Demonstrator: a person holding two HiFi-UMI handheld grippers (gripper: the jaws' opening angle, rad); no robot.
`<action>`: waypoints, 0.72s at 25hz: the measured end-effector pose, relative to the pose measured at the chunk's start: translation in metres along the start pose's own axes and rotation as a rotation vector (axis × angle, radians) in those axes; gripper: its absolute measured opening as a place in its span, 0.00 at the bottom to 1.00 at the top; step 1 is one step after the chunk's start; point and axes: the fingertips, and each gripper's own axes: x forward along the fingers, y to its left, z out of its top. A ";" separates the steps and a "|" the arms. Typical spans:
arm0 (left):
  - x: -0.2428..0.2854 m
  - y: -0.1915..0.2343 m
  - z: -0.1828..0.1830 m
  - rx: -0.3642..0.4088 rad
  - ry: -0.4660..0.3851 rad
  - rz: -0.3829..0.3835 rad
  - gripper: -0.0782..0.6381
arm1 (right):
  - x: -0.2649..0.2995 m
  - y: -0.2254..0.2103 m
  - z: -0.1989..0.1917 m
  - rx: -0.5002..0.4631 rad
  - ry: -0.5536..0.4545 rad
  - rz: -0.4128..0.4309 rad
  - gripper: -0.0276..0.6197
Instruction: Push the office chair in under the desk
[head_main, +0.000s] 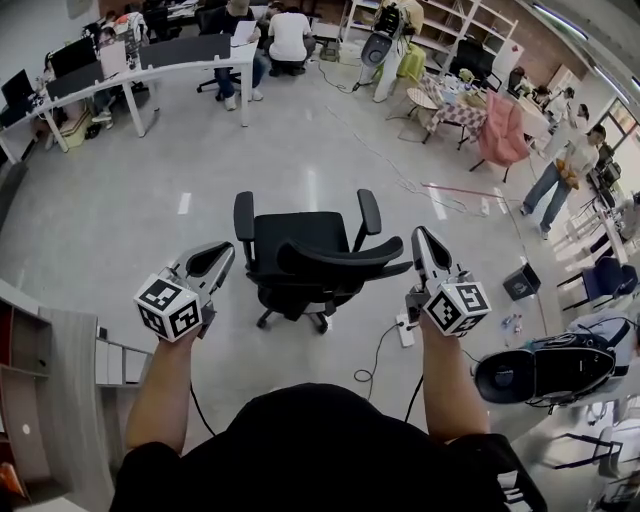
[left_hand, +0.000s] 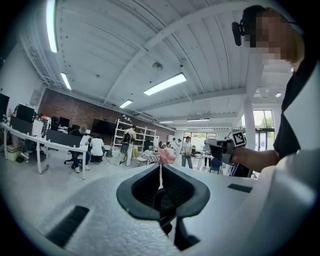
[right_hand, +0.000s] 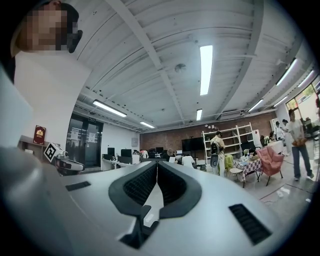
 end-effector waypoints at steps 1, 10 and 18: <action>0.000 0.003 -0.001 0.000 0.002 0.005 0.15 | 0.001 -0.001 -0.001 0.002 0.002 0.000 0.06; 0.017 0.004 0.001 0.020 0.028 0.051 0.15 | 0.023 -0.023 -0.007 0.030 -0.009 0.049 0.06; 0.040 -0.008 0.019 0.025 -0.006 0.109 0.15 | 0.033 -0.064 0.012 0.026 -0.031 0.091 0.06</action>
